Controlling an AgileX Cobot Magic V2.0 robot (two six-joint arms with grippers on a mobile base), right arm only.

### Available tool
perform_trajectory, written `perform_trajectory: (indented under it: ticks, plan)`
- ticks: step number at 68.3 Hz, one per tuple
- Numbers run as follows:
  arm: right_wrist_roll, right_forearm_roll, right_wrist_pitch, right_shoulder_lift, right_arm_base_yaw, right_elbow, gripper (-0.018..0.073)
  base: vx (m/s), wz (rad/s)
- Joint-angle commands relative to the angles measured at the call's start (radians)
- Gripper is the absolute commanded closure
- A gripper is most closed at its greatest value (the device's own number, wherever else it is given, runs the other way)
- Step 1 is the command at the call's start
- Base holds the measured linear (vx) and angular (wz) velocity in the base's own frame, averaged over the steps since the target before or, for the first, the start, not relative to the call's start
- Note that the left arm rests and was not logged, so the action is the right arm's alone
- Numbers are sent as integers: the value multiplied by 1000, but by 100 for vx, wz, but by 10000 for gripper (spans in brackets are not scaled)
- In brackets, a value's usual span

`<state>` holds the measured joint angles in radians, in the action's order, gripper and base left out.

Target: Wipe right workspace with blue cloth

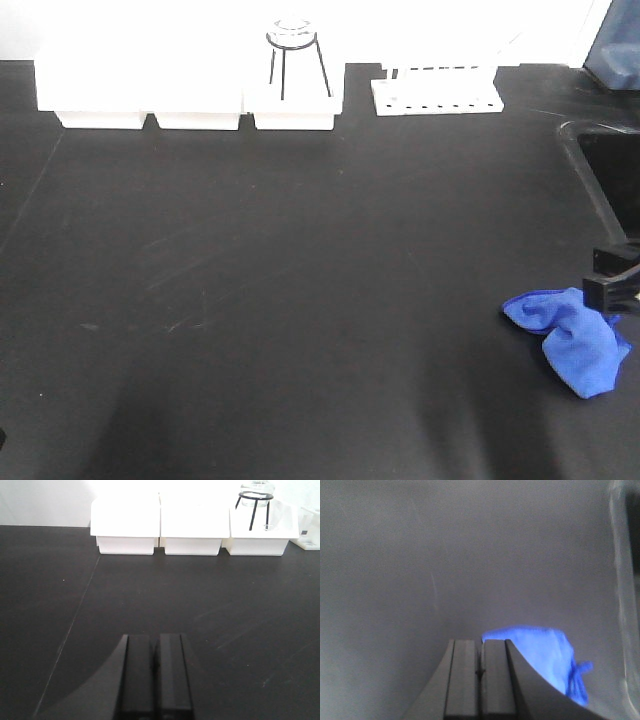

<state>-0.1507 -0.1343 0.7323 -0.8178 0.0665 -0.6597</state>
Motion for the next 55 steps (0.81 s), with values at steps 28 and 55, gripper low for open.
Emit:
perform_trajectory:
  ticks: [28,55]
  plan:
    - [220,269,59,-42,-6,-38,22,0,0]
    - [291,316,-35,-319,-6,-38,-20,0,0]
